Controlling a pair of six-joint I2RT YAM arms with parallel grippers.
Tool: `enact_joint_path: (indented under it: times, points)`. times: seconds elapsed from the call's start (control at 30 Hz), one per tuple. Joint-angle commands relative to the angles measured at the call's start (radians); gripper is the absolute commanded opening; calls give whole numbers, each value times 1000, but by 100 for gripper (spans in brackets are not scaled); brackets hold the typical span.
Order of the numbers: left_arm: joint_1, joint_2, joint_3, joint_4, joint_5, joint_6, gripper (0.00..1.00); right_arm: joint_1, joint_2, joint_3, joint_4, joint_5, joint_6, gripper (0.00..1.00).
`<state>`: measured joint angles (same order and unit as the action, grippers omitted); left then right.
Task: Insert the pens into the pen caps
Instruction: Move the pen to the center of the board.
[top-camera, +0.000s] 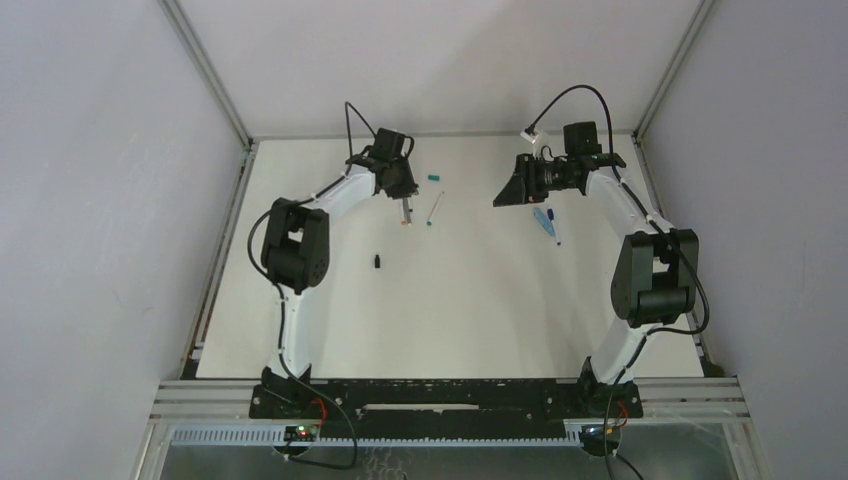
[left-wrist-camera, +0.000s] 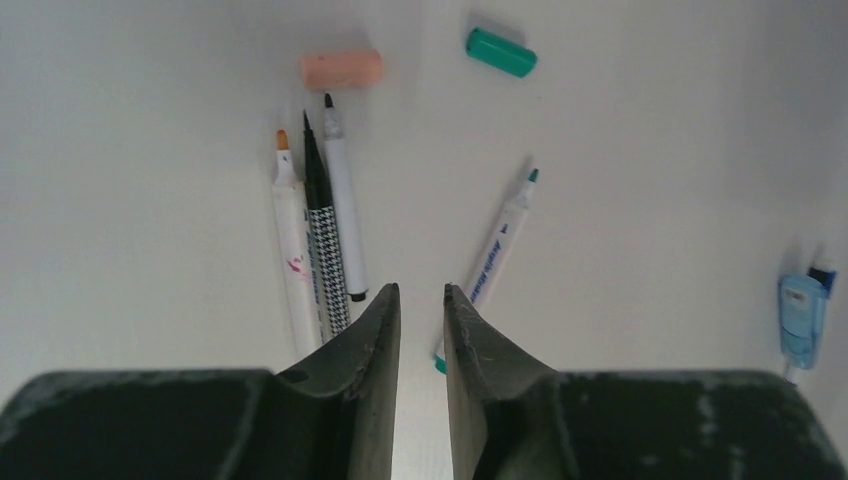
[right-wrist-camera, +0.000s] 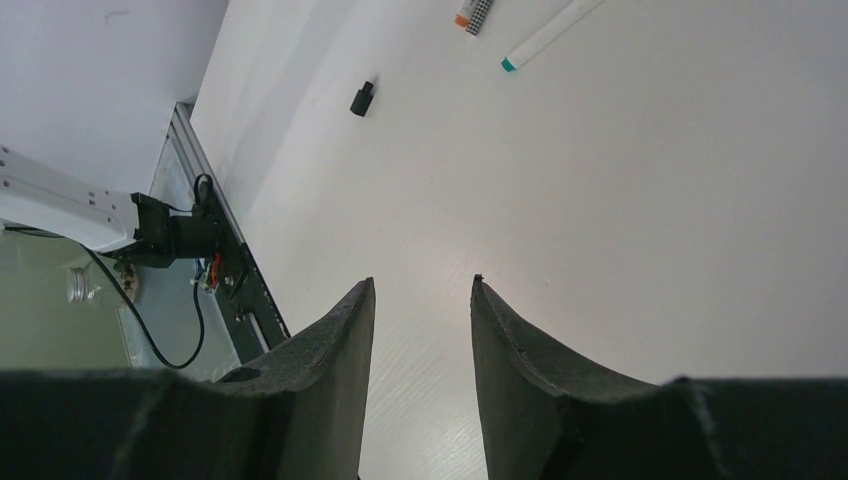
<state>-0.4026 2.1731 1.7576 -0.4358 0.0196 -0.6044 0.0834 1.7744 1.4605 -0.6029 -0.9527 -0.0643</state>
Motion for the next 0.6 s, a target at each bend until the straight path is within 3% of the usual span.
enact_joint_path:
  times: [0.0,0.57]
  points:
    - [6,54,95,-76,-55,-9,27,-3,-47,3,26,-28,0,47]
    - [19,164,228,-159,-53,2,29,-13,-46,3,26,-29,4,47]
